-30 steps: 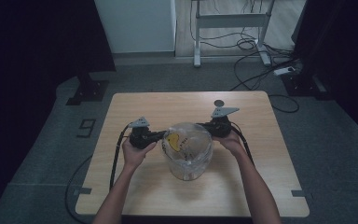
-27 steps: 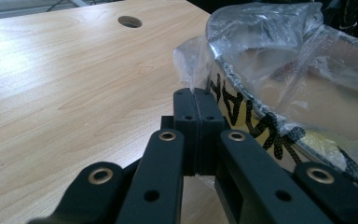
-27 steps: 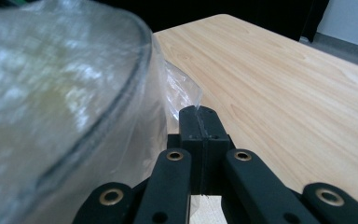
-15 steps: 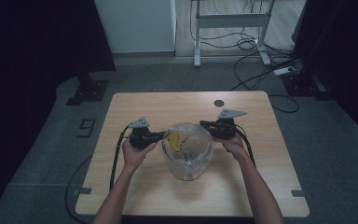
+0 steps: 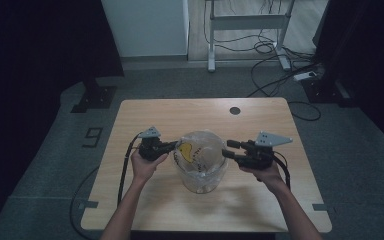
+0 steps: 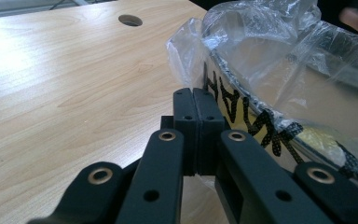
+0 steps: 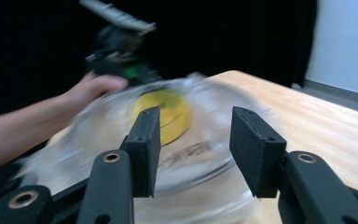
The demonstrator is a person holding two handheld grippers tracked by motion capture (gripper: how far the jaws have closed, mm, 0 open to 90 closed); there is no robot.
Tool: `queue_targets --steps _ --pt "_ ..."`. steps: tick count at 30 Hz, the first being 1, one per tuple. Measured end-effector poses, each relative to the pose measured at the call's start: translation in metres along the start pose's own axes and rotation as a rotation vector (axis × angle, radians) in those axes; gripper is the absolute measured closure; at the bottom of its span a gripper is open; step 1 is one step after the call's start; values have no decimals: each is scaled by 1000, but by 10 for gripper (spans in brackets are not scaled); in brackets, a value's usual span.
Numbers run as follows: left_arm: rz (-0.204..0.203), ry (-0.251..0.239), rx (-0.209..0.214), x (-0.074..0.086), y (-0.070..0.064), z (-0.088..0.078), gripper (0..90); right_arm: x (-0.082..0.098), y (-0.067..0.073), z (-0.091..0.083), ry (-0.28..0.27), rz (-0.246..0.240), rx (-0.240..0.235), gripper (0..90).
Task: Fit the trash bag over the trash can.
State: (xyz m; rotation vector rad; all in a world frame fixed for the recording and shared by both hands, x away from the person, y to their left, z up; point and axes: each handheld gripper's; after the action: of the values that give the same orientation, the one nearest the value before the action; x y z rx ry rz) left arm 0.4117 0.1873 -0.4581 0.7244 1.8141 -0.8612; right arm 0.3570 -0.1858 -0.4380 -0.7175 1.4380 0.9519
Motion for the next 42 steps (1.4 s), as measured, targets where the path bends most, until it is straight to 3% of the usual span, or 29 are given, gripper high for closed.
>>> queue_targets --steps 2,3,4,7,14,19,20,24,35,36,39,42 --pt "-2 0 -1 0 0 0 893 3 14 -8 4 -2 -32 523" --pt "-2 0 -1 0 0 0 893 3 14 -8 4 -2 -32 523" --pt "0 -1 -5 0 -1 0 893 6 25 -14 9 -3 -70 523" --pt "-2 -1 -7 0 -1 0 893 12 36 -20 12 4 -113 528" --pt "-4 -2 -9 1 -1 0 894 31 46 -21 42 -3 -165 530" --pt "7 3 -8 0 -4 0 893 33 48 -13 65 -5 -195 539" --pt "8 2 -10 0 -4 0 893 34 49 -8 68 -2 -224 550" --pt "7 3 -10 0 -4 0 893 37 57 -2 81 -13 -258 542" --pt "4 2 -8 0 -4 0 893 41 76 13 131 -116 -260 522" --pt "3 2 -8 0 -4 0 893 39 82 14 134 -150 -260 524" --pt "2 0 -7 1 -3 1 893 37 90 17 142 -186 -264 524" --pt "0 -1 -7 1 -3 1 893 37 91 21 147 -186 -265 525"
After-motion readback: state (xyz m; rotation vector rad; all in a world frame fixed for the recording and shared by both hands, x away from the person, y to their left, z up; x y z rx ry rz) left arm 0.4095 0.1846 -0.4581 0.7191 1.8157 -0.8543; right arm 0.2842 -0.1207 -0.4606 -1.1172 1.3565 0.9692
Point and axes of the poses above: each handheld gripper's, and its own axes: z roughly forward along the jaws, x roughly out of its underside, y roughly to its left, and after that the axes turned 13 degrees about -y, right-handed
